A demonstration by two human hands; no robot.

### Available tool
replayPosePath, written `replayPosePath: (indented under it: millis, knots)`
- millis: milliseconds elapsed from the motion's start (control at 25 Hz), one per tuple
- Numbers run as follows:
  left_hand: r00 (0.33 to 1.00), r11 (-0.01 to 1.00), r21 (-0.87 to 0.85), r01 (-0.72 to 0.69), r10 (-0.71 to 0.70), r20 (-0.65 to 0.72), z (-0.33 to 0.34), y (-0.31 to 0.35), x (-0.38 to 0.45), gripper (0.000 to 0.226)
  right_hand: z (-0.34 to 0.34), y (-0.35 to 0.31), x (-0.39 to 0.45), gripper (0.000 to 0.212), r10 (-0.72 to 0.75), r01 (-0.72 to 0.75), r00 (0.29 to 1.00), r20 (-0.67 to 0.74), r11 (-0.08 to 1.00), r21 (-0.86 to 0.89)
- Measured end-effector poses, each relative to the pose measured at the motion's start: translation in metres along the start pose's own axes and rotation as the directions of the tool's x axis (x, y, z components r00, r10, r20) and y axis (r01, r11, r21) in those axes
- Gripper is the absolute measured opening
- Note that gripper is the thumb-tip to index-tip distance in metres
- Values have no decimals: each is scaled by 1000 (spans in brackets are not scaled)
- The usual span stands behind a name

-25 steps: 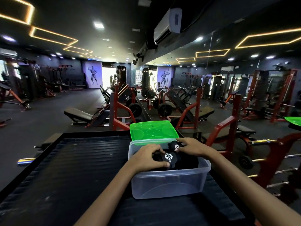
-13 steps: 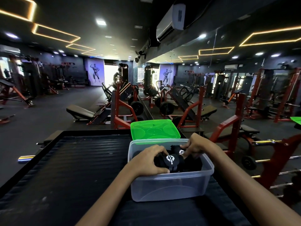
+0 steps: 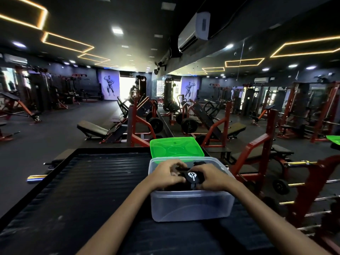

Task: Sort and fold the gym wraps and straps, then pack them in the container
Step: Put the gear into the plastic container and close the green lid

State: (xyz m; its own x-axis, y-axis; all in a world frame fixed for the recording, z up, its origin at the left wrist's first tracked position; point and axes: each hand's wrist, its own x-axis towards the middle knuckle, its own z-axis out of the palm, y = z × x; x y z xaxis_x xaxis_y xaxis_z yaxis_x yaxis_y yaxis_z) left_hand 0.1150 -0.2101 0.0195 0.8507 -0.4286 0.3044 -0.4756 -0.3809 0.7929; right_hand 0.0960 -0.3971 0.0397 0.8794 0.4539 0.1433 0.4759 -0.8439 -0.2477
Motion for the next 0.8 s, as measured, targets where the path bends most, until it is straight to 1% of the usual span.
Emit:
replayPosePath:
  millis: [40,80,120,160,200,240,280,320,400,440,480,520,560,600,640,720,760,800]
  knots:
    - [996,997,-77,3,-10,-88,-4,-2,-1,34,1,0,2,44,17,-17,1000,-18,1000,-19]
    - [977,998,-69,-1,-14,-213,-9,-7,-3,35,-1,-1,4,44,50,-49,998,-38,999,18]
    - [943,1000,24,19,-10,-332,-15,-12,-6,35,-3,-1,6,45,89,-84,994,-64,994,70]
    - [917,988,141,65,-3,-399,-20,-20,-11,33,-5,-3,8,44,136,-124,987,-90,983,134]
    - [911,965,233,124,-17,-411,-24,-28,-17,31,-8,-5,11,43,187,-162,976,-110,966,202]
    - [917,943,281,178,-56,-396,-25,-35,-24,28,-10,-7,15,43,234,-195,965,-119,942,273]
    - [917,937,269,222,-106,-385,-23,-43,-31,27,-11,-11,21,41,279,-225,952,-123,915,334]
    - [911,948,206,244,-151,-385,-19,-47,-37,27,-10,-16,28,39,321,-257,939,-121,892,371]
    - [886,976,-36,213,-208,-415,-10,-51,-44,26,-4,-31,46,40,373,-293,922,-107,849,439]
    - [870,970,-147,193,-239,-432,-5,-50,-44,25,2,-39,56,43,393,-304,915,-95,824,478]
    - [856,955,-218,199,-278,-437,-2,-49,-44,24,9,-48,66,45,409,-322,909,-78,809,492]
    - [844,940,-271,205,-310,-437,0,-47,-44,25,14,-54,76,45,412,-335,909,-66,815,472]
    - [842,934,-291,206,-321,-434,1,-46,-44,26,16,-59,84,44,409,-350,910,-63,842,411]
    - [848,936,-295,194,-311,-428,1,-46,-44,28,14,-62,90,42,404,-359,914,-47,855,374]
    - [858,941,-285,184,-296,-421,1,-47,-45,31,10,-64,93,38,397,-366,918,4,843,395]
    - [871,956,-222,194,-272,-409,-1,-48,-44,31,2,-64,93,27,343,-399,916,207,750,528]
    - [877,962,-163,219,-267,-401,-3,-49,-44,27,1,-64,91,23,300,-393,919,256,749,533]
    - [885,965,-92,243,-260,-387,-5,-48,-42,22,3,-63,90,21,285,-362,931,227,795,487]
